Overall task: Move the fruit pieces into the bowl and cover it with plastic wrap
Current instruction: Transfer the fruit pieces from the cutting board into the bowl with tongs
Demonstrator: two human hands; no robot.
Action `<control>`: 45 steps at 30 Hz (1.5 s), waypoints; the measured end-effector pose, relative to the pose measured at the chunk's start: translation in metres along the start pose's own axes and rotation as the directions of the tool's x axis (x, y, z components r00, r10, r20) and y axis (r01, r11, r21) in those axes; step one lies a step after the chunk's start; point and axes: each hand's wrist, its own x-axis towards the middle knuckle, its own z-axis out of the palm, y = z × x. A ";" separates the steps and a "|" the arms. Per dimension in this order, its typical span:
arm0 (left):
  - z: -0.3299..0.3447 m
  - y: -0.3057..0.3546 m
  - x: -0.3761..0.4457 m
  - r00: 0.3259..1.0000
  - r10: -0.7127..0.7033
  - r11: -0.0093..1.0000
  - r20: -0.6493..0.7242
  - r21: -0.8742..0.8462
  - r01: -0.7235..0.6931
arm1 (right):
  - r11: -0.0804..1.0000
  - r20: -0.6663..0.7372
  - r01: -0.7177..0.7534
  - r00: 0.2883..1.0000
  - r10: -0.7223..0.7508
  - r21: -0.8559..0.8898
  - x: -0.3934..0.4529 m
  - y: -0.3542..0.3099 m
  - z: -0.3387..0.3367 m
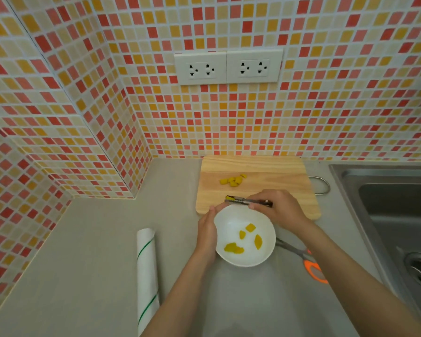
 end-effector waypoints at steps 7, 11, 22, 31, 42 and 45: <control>0.004 0.002 -0.001 0.999 0.006 1.000 0.034 -0.009 -0.005 | 0.990 0.254 0.034 0.967 0.002 -0.137 -0.038 -0.006 -0.019; 0.004 -0.001 -0.002 0.999 0.021 1.000 0.029 -0.016 -0.020 | 1.000 0.016 0.012 1.000 -0.012 -0.003 -0.017 0.005 -0.025; 0.002 -0.003 -0.001 1.000 0.023 0.998 0.009 0.056 -0.024 | 0.941 -0.137 -0.327 0.940 0.314 -0.085 0.059 0.037 0.024; 0.003 -0.005 0.000 1.000 0.007 0.998 -0.003 0.070 -0.007 | 0.952 -0.138 -0.303 0.945 0.295 -0.039 0.048 0.035 0.020; 0.004 -0.001 -0.004 1.000 -0.022 0.999 -0.004 0.023 0.023 | 0.992 0.016 -0.065 0.998 0.063 0.111 -0.061 -0.003 -0.014; 0.005 0.001 -0.005 1.000 -0.029 1.000 -0.009 0.007 0.029 | 0.994 0.002 -0.025 1.000 0.025 0.111 -0.061 -0.007 -0.023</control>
